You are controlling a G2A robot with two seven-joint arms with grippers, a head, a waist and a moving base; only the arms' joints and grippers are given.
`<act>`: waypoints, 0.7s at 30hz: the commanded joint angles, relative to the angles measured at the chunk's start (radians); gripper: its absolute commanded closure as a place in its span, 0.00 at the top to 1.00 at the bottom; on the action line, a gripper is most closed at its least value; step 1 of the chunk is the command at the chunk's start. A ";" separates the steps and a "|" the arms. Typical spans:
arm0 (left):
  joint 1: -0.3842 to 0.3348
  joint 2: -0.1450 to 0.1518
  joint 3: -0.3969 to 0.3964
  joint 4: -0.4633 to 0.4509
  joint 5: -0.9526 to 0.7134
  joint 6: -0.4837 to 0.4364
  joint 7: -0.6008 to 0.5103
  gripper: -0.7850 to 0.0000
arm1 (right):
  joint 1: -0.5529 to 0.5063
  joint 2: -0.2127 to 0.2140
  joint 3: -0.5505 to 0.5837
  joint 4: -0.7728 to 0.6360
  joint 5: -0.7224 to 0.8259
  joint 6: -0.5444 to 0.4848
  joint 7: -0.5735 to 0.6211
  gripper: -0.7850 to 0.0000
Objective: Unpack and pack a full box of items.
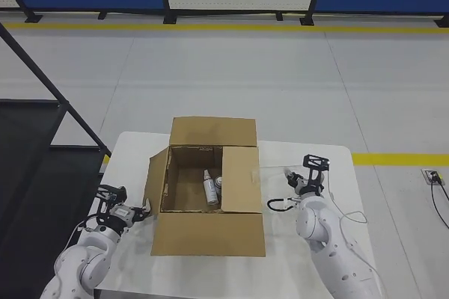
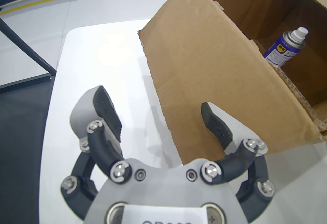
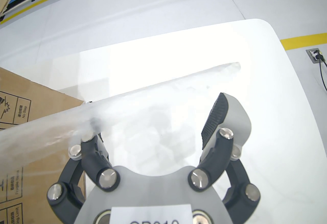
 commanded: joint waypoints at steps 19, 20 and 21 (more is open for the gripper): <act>0.031 0.002 -0.024 -0.035 -0.001 0.011 0.018 1.00 | -0.015 0.005 0.106 0.075 0.018 0.081 0.013 1.00; 0.032 0.003 -0.028 -0.041 -0.003 0.015 0.022 1.00 | -0.024 0.007 0.119 0.066 0.023 0.080 0.013 1.00; 0.034 0.003 -0.032 -0.047 -0.008 0.018 0.026 1.00 | -0.035 0.009 0.134 0.055 0.028 0.079 0.010 1.00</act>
